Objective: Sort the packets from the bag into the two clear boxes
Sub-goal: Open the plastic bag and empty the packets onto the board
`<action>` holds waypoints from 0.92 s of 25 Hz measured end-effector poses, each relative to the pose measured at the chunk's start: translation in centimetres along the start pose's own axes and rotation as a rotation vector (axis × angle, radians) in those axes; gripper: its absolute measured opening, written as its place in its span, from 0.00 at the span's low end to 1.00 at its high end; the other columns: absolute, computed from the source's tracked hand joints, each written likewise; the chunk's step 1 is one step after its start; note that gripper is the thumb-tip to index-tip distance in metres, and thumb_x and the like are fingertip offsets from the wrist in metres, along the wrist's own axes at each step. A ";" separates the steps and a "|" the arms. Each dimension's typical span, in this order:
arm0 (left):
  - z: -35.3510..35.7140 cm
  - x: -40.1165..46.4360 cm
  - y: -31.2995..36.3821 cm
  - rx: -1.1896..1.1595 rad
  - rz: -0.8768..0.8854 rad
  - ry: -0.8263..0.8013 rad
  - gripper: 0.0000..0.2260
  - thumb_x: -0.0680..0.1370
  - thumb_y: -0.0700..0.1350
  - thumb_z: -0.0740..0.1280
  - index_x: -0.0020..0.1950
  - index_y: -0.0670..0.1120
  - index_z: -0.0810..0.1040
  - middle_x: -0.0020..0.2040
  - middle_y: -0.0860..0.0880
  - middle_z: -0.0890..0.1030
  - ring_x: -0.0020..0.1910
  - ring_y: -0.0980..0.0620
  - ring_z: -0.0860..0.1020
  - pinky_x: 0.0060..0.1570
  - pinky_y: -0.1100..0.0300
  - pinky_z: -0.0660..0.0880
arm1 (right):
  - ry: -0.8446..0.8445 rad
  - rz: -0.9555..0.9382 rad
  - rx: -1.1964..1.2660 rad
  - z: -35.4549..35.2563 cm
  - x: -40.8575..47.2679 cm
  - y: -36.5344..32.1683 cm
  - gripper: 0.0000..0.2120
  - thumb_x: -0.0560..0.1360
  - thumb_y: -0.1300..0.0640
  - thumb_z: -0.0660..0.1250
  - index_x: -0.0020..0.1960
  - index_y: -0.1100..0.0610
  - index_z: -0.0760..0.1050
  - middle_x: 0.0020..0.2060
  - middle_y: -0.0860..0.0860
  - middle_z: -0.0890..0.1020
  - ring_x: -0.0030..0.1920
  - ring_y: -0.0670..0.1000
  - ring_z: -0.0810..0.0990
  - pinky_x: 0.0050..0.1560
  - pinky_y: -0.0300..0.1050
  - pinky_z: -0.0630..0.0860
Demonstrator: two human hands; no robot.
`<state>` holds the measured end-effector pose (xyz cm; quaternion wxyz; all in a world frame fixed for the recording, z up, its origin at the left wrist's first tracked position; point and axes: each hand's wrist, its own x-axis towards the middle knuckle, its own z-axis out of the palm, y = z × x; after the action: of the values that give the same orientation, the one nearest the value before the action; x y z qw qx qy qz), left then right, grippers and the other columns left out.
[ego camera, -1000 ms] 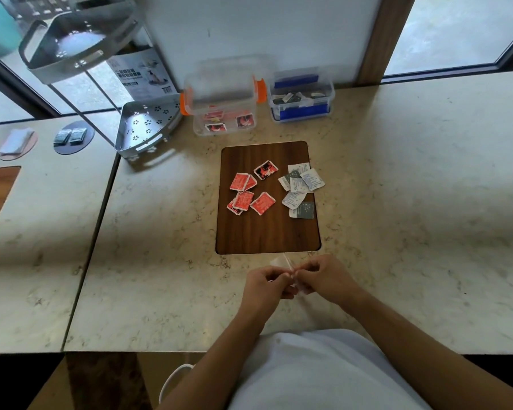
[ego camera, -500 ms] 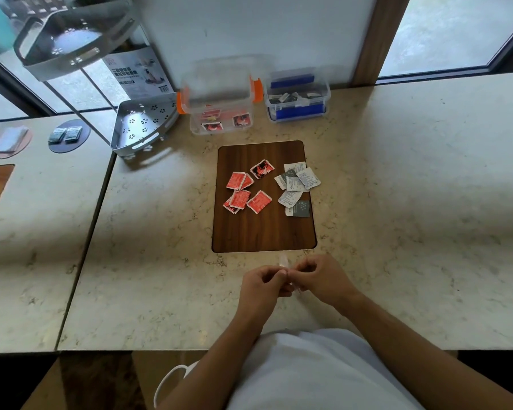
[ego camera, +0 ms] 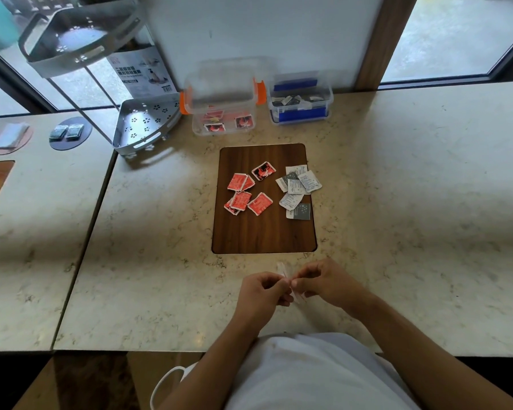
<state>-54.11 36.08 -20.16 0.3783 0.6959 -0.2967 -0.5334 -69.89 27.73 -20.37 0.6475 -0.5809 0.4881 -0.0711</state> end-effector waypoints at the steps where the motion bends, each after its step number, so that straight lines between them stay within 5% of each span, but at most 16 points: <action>1: 0.1 0.1 0.0 0.045 0.006 0.007 0.07 0.79 0.40 0.69 0.43 0.41 0.85 0.35 0.43 0.86 0.34 0.48 0.84 0.39 0.56 0.84 | 0.035 0.006 0.011 0.3 0.1 0.0 0.04 0.75 0.61 0.72 0.42 0.57 0.84 0.36 0.51 0.86 0.36 0.47 0.82 0.42 0.39 0.80; 5: 0.4 0.7 0.1 0.316 0.011 0.028 0.11 0.78 0.47 0.69 0.41 0.40 0.82 0.35 0.43 0.84 0.30 0.53 0.79 0.35 0.60 0.79 | 0.181 -0.047 -0.094 2.3 0.1 0.1 0.06 0.75 0.60 0.68 0.40 0.57 0.79 0.34 0.55 0.83 0.32 0.46 0.78 0.39 0.43 0.78; 10: 1.1 0.4 0.1 0.433 -0.060 0.086 0.14 0.80 0.48 0.65 0.34 0.48 0.73 0.30 0.50 0.75 0.31 0.56 0.71 0.33 0.62 0.72 | 0.495 -0.123 -0.244 2.0 0.5 -0.4 0.04 0.75 0.57 0.69 0.42 0.54 0.77 0.33 0.48 0.81 0.33 0.47 0.78 0.34 0.35 0.73; 16: 0.2 0.7 0.9 0.599 0.036 0.251 0.15 0.76 0.51 0.68 0.31 0.48 0.73 0.27 0.52 0.72 0.27 0.57 0.68 0.30 0.63 0.67 | 0.565 -0.289 -0.577 1.7 0.5 0.1 0.05 0.74 0.56 0.70 0.41 0.52 0.75 0.31 0.45 0.78 0.30 0.45 0.75 0.29 0.35 0.72; 19: -0.1 1.3 1.4 0.603 0.067 0.296 0.16 0.76 0.49 0.69 0.30 0.48 0.71 0.26 0.52 0.71 0.27 0.57 0.67 0.30 0.63 0.66 | 0.593 -0.320 -0.612 1.5 1.1 0.0 0.06 0.73 0.57 0.71 0.40 0.52 0.74 0.33 0.46 0.78 0.31 0.46 0.75 0.30 0.32 0.68; 23: -0.3 2.0 0.7 0.236 0.027 0.268 0.07 0.78 0.44 0.69 0.41 0.47 0.75 0.36 0.49 0.78 0.34 0.54 0.74 0.35 0.64 0.72 | 0.571 -0.194 -0.289 1.1 1.6 -0.3 0.03 0.74 0.57 0.71 0.43 0.54 0.77 0.37 0.47 0.82 0.38 0.45 0.80 0.37 0.35 0.76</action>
<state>-53.33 34.14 -20.61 0.3373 0.7963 -0.3134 -0.3924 -68.16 27.28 -21.15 0.3858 -0.6670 0.5973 -0.2224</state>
